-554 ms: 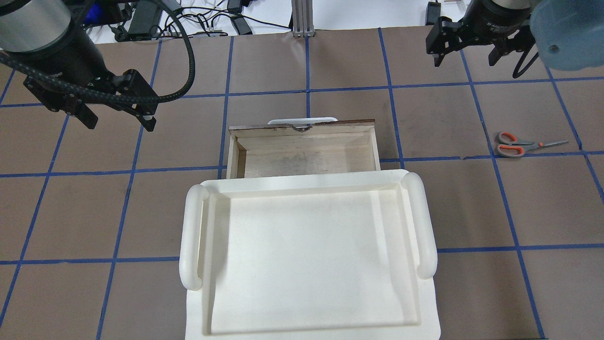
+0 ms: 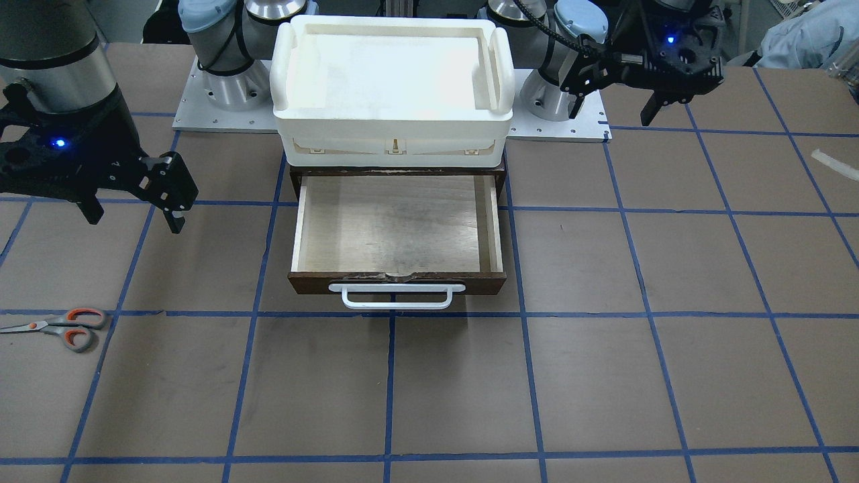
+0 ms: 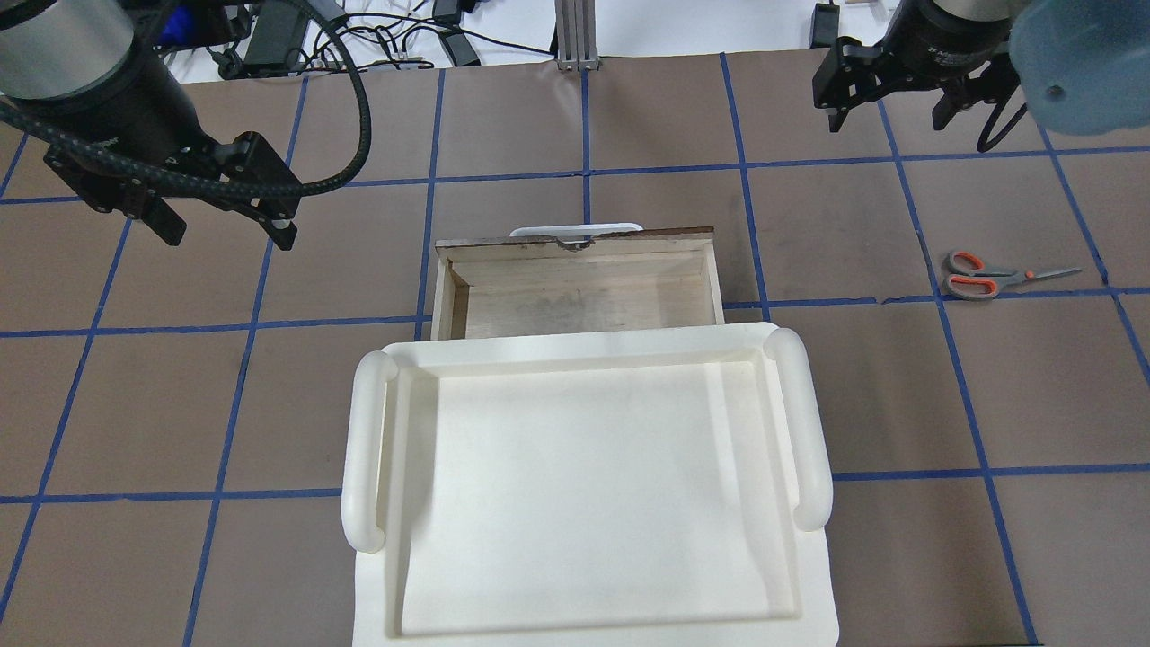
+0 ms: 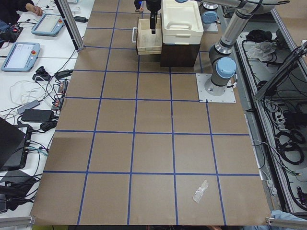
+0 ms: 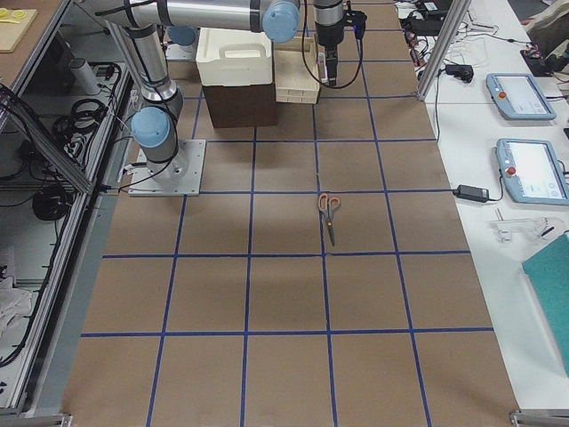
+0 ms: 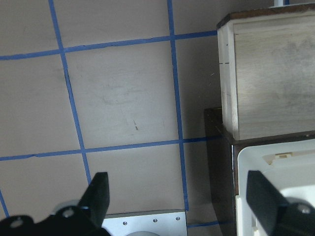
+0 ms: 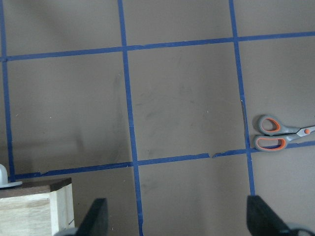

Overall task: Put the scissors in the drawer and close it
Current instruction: 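Move the right gripper outward toward the grey-and-orange scissors, then lower the right gripper over the scissors and close on the handles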

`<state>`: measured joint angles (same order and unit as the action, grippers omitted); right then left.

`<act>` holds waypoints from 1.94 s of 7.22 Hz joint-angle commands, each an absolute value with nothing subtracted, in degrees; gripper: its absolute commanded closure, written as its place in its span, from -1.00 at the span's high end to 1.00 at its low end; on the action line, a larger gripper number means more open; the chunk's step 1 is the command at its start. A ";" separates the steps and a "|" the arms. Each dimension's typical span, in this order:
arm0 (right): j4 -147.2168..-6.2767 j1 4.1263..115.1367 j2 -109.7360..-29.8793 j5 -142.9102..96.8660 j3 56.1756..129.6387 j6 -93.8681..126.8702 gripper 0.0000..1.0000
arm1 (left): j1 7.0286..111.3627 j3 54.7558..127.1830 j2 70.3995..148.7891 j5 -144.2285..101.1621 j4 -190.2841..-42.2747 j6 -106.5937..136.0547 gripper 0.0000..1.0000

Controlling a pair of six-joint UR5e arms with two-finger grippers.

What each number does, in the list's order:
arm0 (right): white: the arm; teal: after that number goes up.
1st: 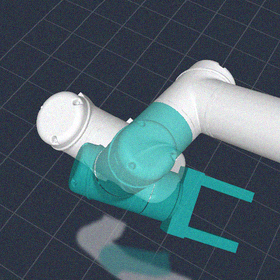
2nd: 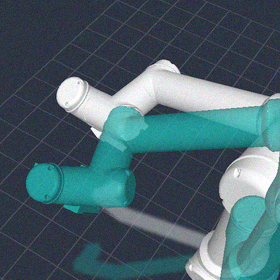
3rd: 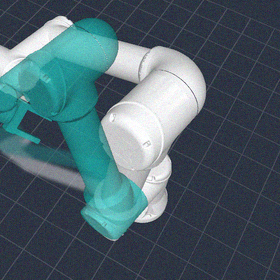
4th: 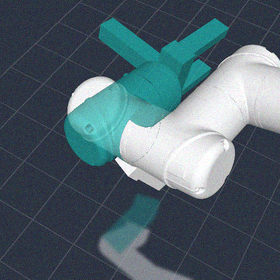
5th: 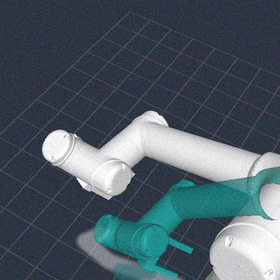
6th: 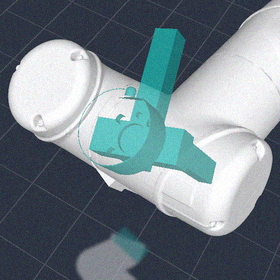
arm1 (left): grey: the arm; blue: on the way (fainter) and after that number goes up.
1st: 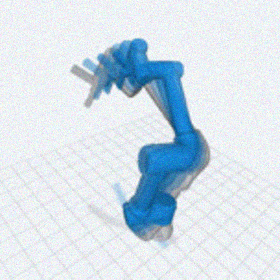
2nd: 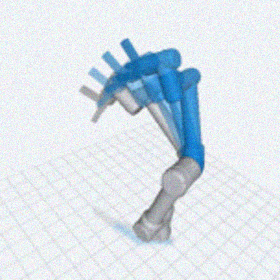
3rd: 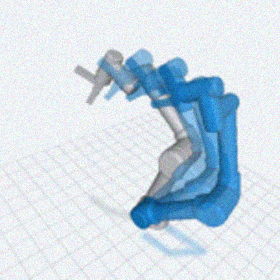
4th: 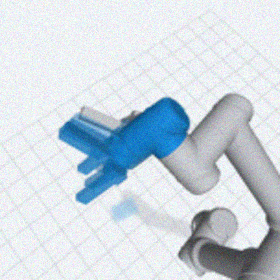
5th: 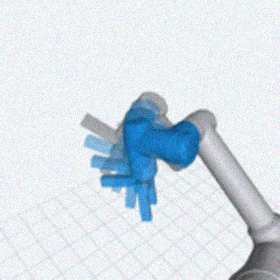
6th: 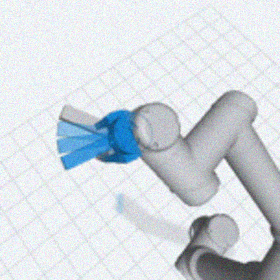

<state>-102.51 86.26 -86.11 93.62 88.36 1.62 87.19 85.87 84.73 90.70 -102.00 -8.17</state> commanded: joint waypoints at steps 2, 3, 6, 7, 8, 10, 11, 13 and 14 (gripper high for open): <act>-102.22 74.58 -84.90 94.06 88.33 3.15 1.00 | 87.19 85.87 84.73 90.70 -102.13 -8.17 1.00; -103.26 73.75 -82.73 95.17 88.68 3.51 1.00 | 87.19 85.87 84.73 90.70 -102.13 -8.17 1.00; -111.64 64.62 -73.96 94.40 88.59 1.41 1.00 | 87.19 85.87 84.64 90.79 -102.13 -8.17 1.00; -113.54 62.86 -71.31 94.05 88.59 1.75 1.00 | 87.19 85.87 84.64 90.70 -102.13 -8.17 1.00; -114.34 60.58 -69.71 90.30 88.59 3.76 1.00 | 87.19 85.96 84.64 90.79 -102.13 -8.26 1.00; -117.41 55.65 -65.77 87.90 88.77 20.55 1.00 | 87.19 85.87 84.64 90.70 -102.13 -8.26 1.00; -121.77 55.63 -64.96 88.24 89.47 32.05 1.00 | 87.19 85.96 84.64 90.70 -102.13 -8.26 1.00; -125.66 55.55 -65.39 88.42 97.08 46.26 1.00 | 87.19 85.96 84.73 90.70 -102.13 -8.17 1.00; -126.99 55.63 -65.48 87.72 99.99 46.93 1.00 | 87.19 85.87 84.73 90.70 -102.13 -8.17 1.00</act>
<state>-124.77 55.62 -65.36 88.21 95.94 42.97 87.19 85.92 84.69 90.70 -102.13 -8.20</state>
